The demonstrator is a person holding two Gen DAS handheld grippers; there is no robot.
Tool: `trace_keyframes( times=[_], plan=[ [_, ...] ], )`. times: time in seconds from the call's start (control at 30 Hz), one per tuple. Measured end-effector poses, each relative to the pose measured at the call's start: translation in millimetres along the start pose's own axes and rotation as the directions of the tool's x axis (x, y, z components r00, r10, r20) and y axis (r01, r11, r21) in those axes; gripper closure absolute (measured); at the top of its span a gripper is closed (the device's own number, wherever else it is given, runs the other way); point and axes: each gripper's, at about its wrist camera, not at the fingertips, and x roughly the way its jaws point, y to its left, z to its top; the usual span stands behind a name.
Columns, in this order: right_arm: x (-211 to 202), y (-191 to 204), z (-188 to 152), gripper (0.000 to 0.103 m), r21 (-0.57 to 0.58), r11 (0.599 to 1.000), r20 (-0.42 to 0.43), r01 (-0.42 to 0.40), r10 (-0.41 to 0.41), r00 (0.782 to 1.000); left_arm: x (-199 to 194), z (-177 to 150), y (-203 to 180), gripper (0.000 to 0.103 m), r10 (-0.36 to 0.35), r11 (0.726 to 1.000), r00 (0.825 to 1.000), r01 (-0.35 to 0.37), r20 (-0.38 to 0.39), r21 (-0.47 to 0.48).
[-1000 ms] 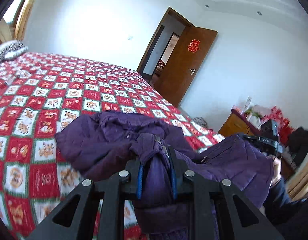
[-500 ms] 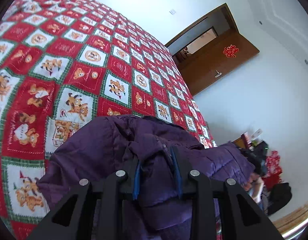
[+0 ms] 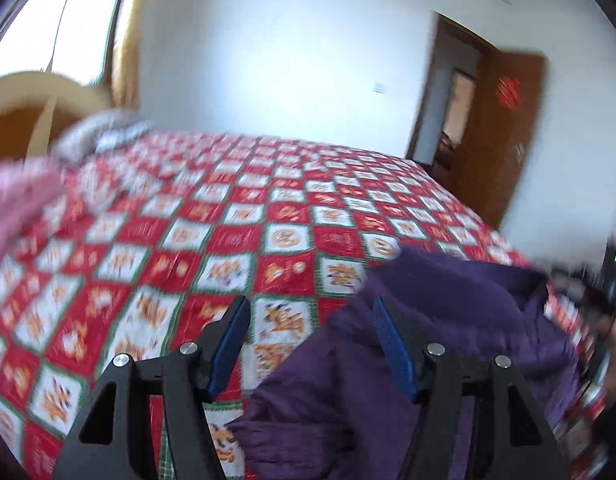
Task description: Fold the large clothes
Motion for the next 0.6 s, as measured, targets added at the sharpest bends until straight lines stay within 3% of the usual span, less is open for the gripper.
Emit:
trace_keyframes(
  times=[0.1,0.2,0.3,0.33,0.37,0.43,0.47,0.53,0.57,0.6],
  plan=[
    [-17.8,29.1,-8.6,0.014,-0.094,0.995,0.004,0.015,-0.015,1.0,8.1,-11.3,-61.5,0.027,-0.002,0.981,1.0,0.002,0.003,0.193],
    [-14.4,61.9,-32.9,0.014,-0.265,0.964,-0.085,0.015,-0.039,0.996,28.9,-17.9,-95.6,0.027,-0.006,0.953,0.999,0.022,-0.051,0.301],
    [5.6,80.2,-57.5,0.014,-0.421,0.904,-0.118,0.075,-0.137,0.984,69.7,-8.7,-102.7,0.026,0.004,0.951,0.989,0.041,-0.145,0.306],
    [15.9,80.7,-63.3,0.014,-0.449,0.889,-0.137,0.094,-0.172,0.975,84.0,-8.2,-102.4,0.024,-0.017,0.954,0.981,0.073,-0.191,0.292],
    [27.6,78.5,-68.1,0.015,-0.462,0.882,-0.175,0.097,-0.198,0.964,106.7,-9.7,-99.4,0.024,-0.031,0.957,0.962,0.107,-0.271,0.269],
    [45.8,67.8,-77.0,0.029,-0.475,0.875,-0.236,0.094,-0.229,0.944,131.7,-21.0,-98.0,0.024,-0.011,0.96,0.934,0.111,-0.357,0.259],
    [48.5,64.6,-80.3,0.041,-0.478,0.873,-0.239,0.098,-0.236,0.942,142.6,-31.0,-99.6,0.024,0.007,0.951,0.921,0.114,-0.389,0.288],
    [48.1,64.7,-84.2,0.054,-0.498,0.863,-0.241,0.089,-0.236,0.942,144.9,-41.8,-99.3,0.024,0.012,0.95,0.925,0.109,-0.38,0.294],
    [44.9,66.8,-85.6,0.063,-0.506,0.858,-0.232,0.089,-0.235,0.944,140.0,-43.5,-100.0,0.036,0.003,0.947,0.933,0.113,-0.361,0.3],
    [40.8,69.0,-86.4,0.071,-0.512,0.854,-0.216,0.093,-0.232,0.948,134.5,-43.4,-101.1,0.055,-0.017,0.945,0.938,0.127,-0.346,0.3]
  ],
)
